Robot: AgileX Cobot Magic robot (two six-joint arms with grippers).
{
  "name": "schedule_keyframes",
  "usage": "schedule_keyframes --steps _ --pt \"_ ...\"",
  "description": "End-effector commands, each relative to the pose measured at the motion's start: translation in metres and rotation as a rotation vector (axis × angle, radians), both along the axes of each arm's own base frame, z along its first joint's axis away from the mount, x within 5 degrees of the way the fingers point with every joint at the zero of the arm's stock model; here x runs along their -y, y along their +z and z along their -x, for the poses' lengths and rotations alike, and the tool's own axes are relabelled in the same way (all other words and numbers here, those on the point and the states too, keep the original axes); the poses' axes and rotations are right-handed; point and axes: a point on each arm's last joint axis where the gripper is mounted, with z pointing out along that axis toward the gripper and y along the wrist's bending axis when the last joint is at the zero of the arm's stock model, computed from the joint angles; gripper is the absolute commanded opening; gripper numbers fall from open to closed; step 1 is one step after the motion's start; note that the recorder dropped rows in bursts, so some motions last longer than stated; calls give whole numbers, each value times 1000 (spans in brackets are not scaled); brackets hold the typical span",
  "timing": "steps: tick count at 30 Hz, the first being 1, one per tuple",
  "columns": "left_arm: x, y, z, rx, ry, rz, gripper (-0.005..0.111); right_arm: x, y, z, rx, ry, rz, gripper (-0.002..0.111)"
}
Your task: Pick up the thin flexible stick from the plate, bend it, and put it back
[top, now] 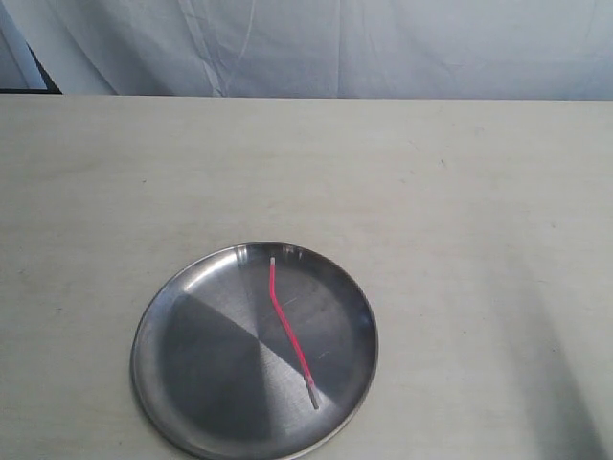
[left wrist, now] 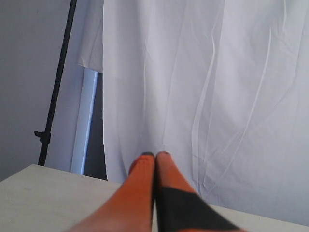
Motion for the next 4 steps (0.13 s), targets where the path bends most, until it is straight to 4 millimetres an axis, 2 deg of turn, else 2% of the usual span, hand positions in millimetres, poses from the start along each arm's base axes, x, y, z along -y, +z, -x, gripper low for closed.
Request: schedule_keyframes --steps 1,4 --pt "0 -2 0 4 -2 15 0 0 -1 0 5 2 5 0" --pt "0 -2 0 4 -2 15 0 0 -1 0 5 2 5 0"
